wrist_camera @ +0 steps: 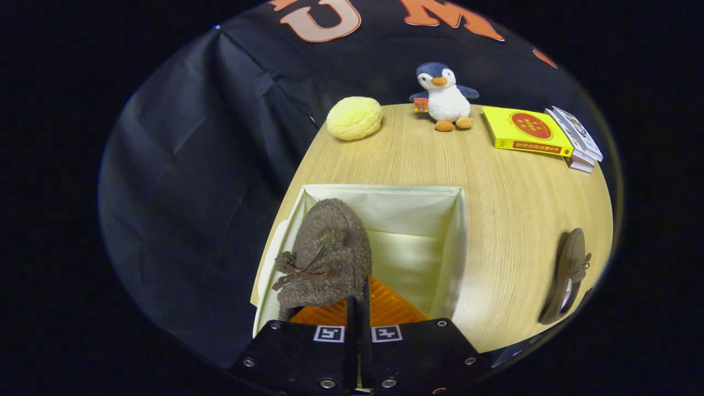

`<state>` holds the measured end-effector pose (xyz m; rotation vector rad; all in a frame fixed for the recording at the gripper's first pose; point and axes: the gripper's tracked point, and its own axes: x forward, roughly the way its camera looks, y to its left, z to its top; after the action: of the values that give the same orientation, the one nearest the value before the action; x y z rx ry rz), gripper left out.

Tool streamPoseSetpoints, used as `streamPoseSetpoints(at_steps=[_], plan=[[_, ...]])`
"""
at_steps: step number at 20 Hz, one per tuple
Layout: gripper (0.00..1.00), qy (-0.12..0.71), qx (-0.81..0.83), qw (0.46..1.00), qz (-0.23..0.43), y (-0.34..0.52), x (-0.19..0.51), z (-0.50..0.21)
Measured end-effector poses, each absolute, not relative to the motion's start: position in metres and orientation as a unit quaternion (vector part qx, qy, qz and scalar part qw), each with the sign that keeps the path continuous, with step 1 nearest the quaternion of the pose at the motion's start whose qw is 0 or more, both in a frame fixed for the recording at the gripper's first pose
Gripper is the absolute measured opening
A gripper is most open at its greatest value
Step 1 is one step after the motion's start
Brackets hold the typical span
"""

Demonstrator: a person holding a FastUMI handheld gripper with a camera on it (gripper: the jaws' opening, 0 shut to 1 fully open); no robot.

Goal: Open the storage box then place both shoes into the box .Put the left shoe in first, then the right shoe, with the right side of both shoes facing outward in a uniform manner.

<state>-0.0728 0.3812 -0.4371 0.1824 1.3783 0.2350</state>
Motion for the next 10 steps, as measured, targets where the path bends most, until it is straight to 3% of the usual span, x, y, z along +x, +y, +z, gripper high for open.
streamPoseSetpoints(at_steps=[7, 10], plan=[[0.04, 0.693, 0.088, 0.714, 0.041, 0.401, -0.092, -0.493], [0.06, 0.715, 0.093, 0.691, 0.048, 0.409, -0.103, -0.504]])
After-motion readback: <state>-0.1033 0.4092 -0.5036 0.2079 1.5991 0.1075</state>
